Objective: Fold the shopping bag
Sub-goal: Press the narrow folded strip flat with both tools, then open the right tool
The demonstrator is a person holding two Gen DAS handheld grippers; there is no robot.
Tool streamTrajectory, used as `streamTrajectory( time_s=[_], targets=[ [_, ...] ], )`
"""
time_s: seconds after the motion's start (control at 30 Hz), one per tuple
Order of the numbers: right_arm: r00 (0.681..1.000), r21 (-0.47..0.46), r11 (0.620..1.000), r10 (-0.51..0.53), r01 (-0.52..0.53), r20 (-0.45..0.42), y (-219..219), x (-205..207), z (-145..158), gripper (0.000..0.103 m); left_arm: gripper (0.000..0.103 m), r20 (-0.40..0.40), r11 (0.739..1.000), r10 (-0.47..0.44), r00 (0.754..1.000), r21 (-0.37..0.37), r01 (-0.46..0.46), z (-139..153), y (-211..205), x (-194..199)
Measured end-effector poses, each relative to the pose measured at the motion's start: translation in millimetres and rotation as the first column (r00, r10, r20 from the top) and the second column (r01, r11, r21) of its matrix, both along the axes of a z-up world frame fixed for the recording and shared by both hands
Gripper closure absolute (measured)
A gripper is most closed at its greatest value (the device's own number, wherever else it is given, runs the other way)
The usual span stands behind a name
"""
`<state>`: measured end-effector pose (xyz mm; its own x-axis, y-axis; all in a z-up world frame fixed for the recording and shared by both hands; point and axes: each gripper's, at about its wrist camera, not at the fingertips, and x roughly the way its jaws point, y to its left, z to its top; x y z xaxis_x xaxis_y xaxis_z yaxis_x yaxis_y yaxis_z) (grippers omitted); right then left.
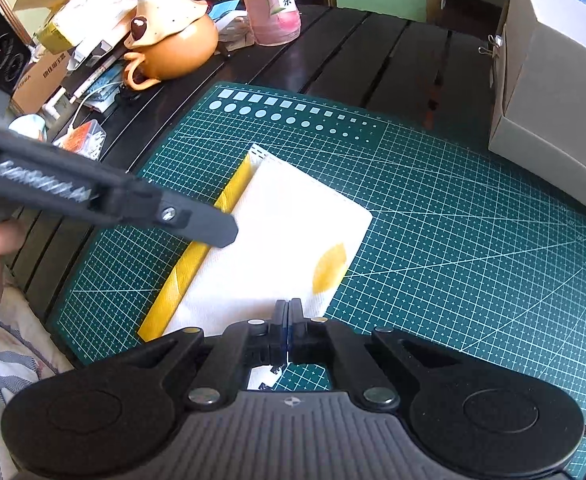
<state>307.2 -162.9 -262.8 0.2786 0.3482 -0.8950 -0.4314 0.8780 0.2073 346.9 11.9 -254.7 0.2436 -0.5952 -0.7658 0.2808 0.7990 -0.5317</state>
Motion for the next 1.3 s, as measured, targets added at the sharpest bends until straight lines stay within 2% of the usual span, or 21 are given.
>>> streamTrajectory(
  time_s=[0.1,0.23,0.4,0.6,0.7,0.77,0.83,0.87,0.9,0.97,1.07,1.13,1.17,1.23,1.3],
  targets=[
    [1.000,-0.004,1.000,0.004,-0.004,0.006,1,-1,1,0.103,0.092,0.027,0.999,-0.035,0.999,0.038,0.034,4,-7,-10],
    [1.000,-0.011,1.000,0.008,-0.008,0.011,3,-2,1,0.103,0.093,0.017,0.990,-0.022,1.000,0.141,0.020,-8,-22,-10],
    [1.000,-0.014,1.000,0.010,-0.010,0.012,7,-2,2,0.103,0.100,-0.041,0.987,0.025,0.999,0.158,-0.019,-23,-20,-3],
    [1.000,0.006,1.000,-0.004,0.004,-0.001,2,0,0,0.103,0.100,-0.019,0.985,0.020,1.000,0.173,-0.017,-25,-22,-8],
    [0.999,0.068,0.997,-0.044,0.046,-0.032,-9,4,-2,0.102,0.100,-0.020,0.986,0.021,1.000,0.166,-0.017,-26,-21,-8],
    [0.987,0.192,0.972,-0.112,0.133,-0.115,-30,8,-8,0.098,0.100,-0.030,0.989,0.027,0.999,0.147,-0.023,-26,-17,-7],
    [0.963,0.305,0.923,-0.180,0.235,-0.200,-55,9,-13,0.087,0.100,-0.047,0.992,0.032,0.998,0.121,-0.026,-26,-11,-5],
    [0.950,0.345,0.897,-0.201,0.276,-0.238,-65,8,-17,0.074,0.101,-0.052,0.993,0.033,0.998,0.115,-0.027,-26,-9,-4],
    [0.935,0.382,0.868,-0.220,0.318,-0.278,-76,7,-21,0.067,0.101,-0.056,0.994,0.034,0.998,0.109,-0.028,-27,-7,-3],
    [0.883,0.434,0.787,-0.285,0.438,-0.372,-100,5,-33,0.067,0.101,-0.067,0.995,0.037,0.997,0.097,-0.030,-28,-5,-2],
    [0.842,0.478,0.710,-0.320,0.517,-0.435,-111,5,-44,0.067,0.101,-0.065,0.996,0.035,0.997,0.089,-0.029,-28,-3,-3],
    [0.832,0.502,0.683,-0.307,0.531,-0.463,-110,5,-49,0.068,0.101,-0.064,0.996,0.033,0.997,0.081,-0.028,-28,-2,-3],
    [0.828,0.502,0.683,-0.291,0.530,-0.479,-107,4,-53,0.068,0.101,-0.065,0.997,0.032,0.997,0.076,-0.027,-29,-1,-3],
    [0.827,0.487,0.697,-0.286,0.526,-0.484,-104,4,-56,0.077,0.101,-0.073,0.998,0.031,0.997,0.057,-0.027,-30,3,-2],
    [0.825,0.478,0.704,-0.284,0.526,-0.489,-103,3,-56,0.077,0.101,-0.082,0.999,0.035,0.996,0.044,-0.032,-32,5,-1]
  ],
)
